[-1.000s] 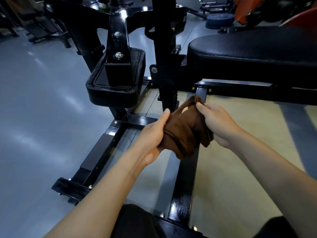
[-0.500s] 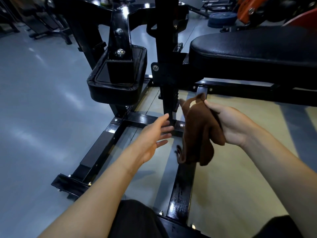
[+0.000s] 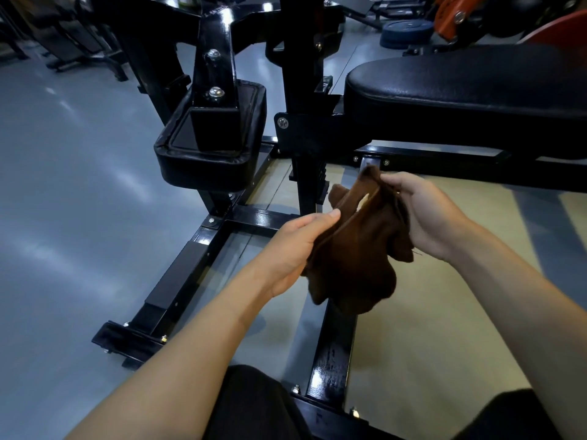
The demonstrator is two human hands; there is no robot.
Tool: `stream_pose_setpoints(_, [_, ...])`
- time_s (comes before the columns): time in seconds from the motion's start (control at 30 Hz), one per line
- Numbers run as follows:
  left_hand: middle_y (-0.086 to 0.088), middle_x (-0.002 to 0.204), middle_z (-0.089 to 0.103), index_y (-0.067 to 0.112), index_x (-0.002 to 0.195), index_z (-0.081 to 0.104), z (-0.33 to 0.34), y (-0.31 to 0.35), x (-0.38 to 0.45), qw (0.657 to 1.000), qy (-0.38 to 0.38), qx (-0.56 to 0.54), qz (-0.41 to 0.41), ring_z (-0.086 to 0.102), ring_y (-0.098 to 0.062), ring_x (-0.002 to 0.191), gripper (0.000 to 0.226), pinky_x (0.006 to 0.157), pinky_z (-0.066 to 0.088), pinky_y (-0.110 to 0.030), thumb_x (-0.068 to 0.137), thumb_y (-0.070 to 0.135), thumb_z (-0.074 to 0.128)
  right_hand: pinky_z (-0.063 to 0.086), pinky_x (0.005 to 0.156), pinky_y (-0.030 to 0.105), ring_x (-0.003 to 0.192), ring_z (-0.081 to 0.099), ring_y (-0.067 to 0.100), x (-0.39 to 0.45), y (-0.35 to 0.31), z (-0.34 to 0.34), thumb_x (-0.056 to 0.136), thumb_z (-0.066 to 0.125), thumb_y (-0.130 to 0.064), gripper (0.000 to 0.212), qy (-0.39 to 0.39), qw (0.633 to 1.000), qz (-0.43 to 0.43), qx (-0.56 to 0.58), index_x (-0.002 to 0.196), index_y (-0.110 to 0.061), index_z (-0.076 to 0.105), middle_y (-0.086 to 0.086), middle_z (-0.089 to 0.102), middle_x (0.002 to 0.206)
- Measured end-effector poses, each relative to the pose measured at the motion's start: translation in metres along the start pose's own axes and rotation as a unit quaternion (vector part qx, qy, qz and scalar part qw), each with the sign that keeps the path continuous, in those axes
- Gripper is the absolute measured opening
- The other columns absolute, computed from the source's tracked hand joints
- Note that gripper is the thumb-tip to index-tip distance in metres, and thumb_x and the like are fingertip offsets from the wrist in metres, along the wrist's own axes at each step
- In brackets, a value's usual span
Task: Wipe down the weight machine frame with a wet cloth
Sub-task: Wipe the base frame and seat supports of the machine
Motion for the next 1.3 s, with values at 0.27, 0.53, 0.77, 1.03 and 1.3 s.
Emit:
stream_pose_setpoints(0.27, [-0.009,0.099,0.066,0.012,0.12,0.068,-0.003,-0.003,-0.003,0.991,-0.011,-0.122,-0.055,0.057,-0.029,0.105,0.03,0.098,0.046,-0.045,0.103,0.035,0.058,0.049,0.088,0.043,0.097,0.055,0.027,0.006,0.004,-0.006,0.095,0.049,-0.04,0.037,0.031,0.995,-0.068,-0.066,0.113,-0.009,0.059,0.013,0.058,0.095])
stream_pose_setpoints(0.53, [-0.003,0.088,0.07,0.016,0.1,0.073,-0.003,-0.005,-0.005,0.984,-0.028,-0.163,-0.068,0.066,-0.015,0.082,0.017,0.081,0.054,-0.034,0.099,0.028,0.06,0.039,0.102,0.036,0.113,0.062,0.02,0.008,0.01,-0.004,0.11,0.043,-0.036,0.036,0.053,0.99,-0.055,-0.118,0.101,-0.02,0.074,0.001,0.073,0.095])
stream_pose_setpoints(0.77, [-0.012,0.098,0.072,0.006,0.106,0.073,0.002,0.001,-0.005,0.973,-0.003,-0.228,-0.034,0.072,-0.019,0.086,0.015,0.074,0.062,-0.033,0.1,0.015,0.062,0.046,0.067,0.025,0.084,0.064,0.015,0.003,0.007,-0.005,0.099,0.062,-0.049,0.032,0.193,0.932,-0.086,-0.295,0.102,-0.017,0.067,-0.002,0.066,0.089])
stream_pose_setpoints(1.03, [-0.015,0.095,0.073,-0.003,0.122,0.07,-0.002,0.002,-0.003,0.991,0.048,-0.126,0.017,0.073,-0.027,0.097,0.026,0.091,0.061,-0.039,0.104,0.011,0.058,0.061,0.088,0.031,0.089,0.078,0.017,-0.008,0.025,0.044,0.098,0.068,-0.041,0.028,0.027,0.984,-0.004,-0.177,0.104,-0.017,0.08,0.004,0.08,0.091])
stream_pose_setpoints(1.3, [-0.023,0.117,0.072,-0.005,0.125,0.061,-0.03,-0.006,0.007,0.965,0.127,-0.228,0.016,0.073,-0.028,0.108,0.027,0.086,0.063,-0.035,0.108,0.012,0.051,0.064,0.079,0.031,0.084,0.077,0.018,0.008,0.034,0.019,0.107,0.056,-0.022,0.023,0.074,0.988,0.034,-0.132,0.109,-0.006,0.073,0.006,0.079,0.095])
Point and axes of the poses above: each hand's wrist, its own x-axis towards the middle knuckle, its own z-axis out of the palm, y = z × x, the point moved 6 cm from there along x, towards the middle knuckle
